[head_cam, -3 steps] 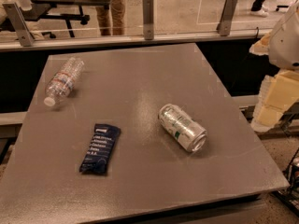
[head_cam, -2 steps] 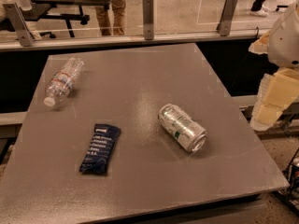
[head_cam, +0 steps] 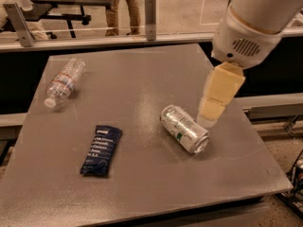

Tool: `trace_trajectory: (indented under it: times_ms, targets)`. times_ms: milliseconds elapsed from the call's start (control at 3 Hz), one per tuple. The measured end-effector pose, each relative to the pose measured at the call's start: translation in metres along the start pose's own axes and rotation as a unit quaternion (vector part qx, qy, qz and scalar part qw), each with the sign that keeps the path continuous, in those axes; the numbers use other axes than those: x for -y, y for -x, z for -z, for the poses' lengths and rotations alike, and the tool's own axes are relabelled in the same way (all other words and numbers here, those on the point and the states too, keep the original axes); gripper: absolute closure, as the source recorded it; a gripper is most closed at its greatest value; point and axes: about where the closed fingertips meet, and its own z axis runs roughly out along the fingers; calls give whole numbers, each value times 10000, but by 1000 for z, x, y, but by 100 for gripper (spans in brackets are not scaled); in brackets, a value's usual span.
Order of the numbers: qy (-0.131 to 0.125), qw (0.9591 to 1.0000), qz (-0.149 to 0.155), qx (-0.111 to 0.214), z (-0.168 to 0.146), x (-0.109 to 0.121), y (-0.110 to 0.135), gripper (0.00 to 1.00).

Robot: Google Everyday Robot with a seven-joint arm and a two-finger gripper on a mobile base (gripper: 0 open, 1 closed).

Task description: Place 7up can upright

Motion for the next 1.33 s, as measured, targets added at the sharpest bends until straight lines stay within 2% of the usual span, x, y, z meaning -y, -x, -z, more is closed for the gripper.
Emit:
trace_trajectory:
  times_ms: [333, 667, 1000, 1333]
  targets:
    - [63, 9986, -481, -211, -16, -6, 24, 0]
    - [-116, 9929, -1084, -469, -35, -2, 25, 0]
    - [-225, 9851, -1574, -659, -53, 3, 23, 0]
    - [-199, 9751, -2015, -900, -79, 1, 21, 0]
